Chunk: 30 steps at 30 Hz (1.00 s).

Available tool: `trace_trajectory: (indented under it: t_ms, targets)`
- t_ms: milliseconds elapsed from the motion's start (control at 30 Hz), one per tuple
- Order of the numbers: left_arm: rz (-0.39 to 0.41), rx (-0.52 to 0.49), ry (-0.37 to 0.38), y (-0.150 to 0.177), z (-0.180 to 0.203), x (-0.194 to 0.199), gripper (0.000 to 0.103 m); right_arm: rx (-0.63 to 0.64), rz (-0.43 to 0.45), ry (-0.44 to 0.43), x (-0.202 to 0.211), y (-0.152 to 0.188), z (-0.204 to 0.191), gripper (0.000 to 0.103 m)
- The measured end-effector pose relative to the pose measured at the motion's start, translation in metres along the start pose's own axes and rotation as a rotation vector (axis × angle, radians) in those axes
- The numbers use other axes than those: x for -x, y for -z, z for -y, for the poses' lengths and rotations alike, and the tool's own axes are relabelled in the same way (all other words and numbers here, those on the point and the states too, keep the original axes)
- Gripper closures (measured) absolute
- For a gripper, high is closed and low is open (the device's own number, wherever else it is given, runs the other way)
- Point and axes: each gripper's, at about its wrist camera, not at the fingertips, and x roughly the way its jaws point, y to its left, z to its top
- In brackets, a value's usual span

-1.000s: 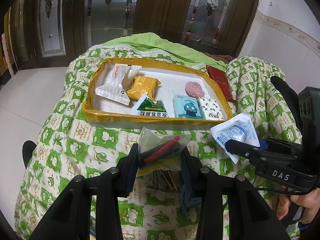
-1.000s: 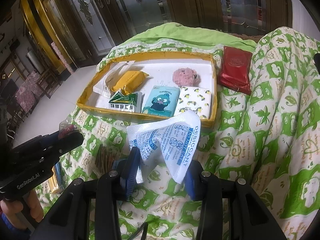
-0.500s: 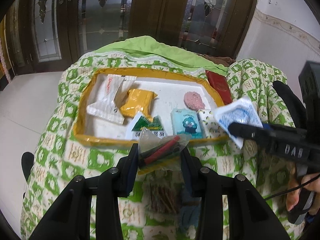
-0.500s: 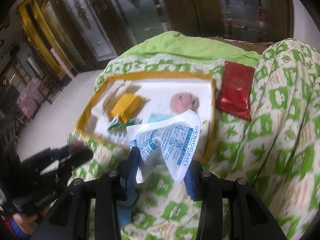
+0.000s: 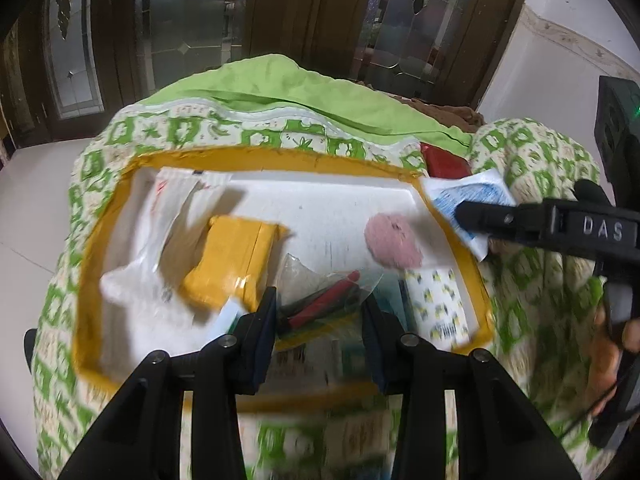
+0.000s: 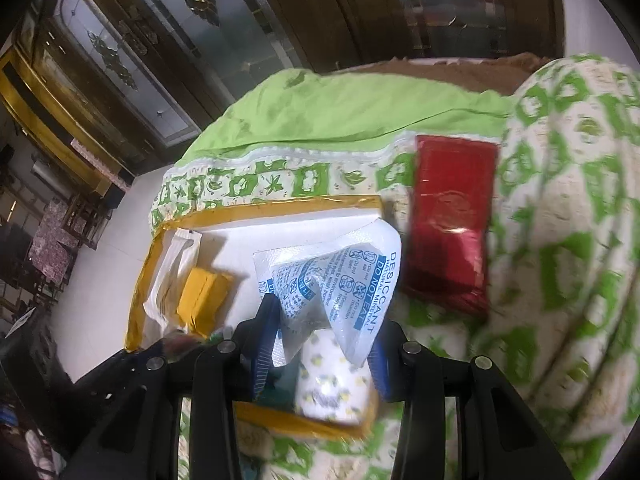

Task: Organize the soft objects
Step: 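Carry desiccant packet and pen bag over the tray, then lower both held items into the tray and open both grippers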

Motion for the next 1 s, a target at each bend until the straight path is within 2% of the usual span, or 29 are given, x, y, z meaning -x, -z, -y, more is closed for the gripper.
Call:
trace_trajectory:
  t_ms: [300, 467, 700, 800, 867, 967, 1000]
  targets:
    - [-0.033, -0.001, 0.003, -0.024, 0.003, -0.047, 0.065, -0.017, -0.060, -0.056, -0.054, -0.031, -0.016, 0.059]
    - [-0.050, 0.000, -0.002, -0.024, 0.001, -0.066, 0.065, -0.007, -0.075, -0.040, -0.078, -0.038, -0.018, 0.059]
    - [-0.045, -0.016, -0.008, -0.024, 0.002, -0.067, 0.065, 0.021, -0.082, -0.008, -0.098, -0.036, -0.020, 0.059]
    - [-0.046, -0.021, -0.008, -0.022, 0.003, -0.065, 0.058, 0.035, -0.071, 0.003, -0.097, -0.034, -0.023, 0.059]
    - [-0.045, -0.028, -0.004, -0.020, 0.005, -0.063, 0.045, 0.028, -0.060, 0.001, -0.094, -0.034, -0.022, 0.058]
    - [-0.036, -0.038, 0.006, -0.018, 0.009, -0.059, 0.033, -0.003, -0.036, -0.036, -0.084, -0.034, -0.021, 0.047]
    - [-0.030, -0.046, 0.004, -0.016, 0.011, -0.056, 0.032, -0.008, -0.030, -0.038, -0.081, -0.035, -0.020, 0.040]
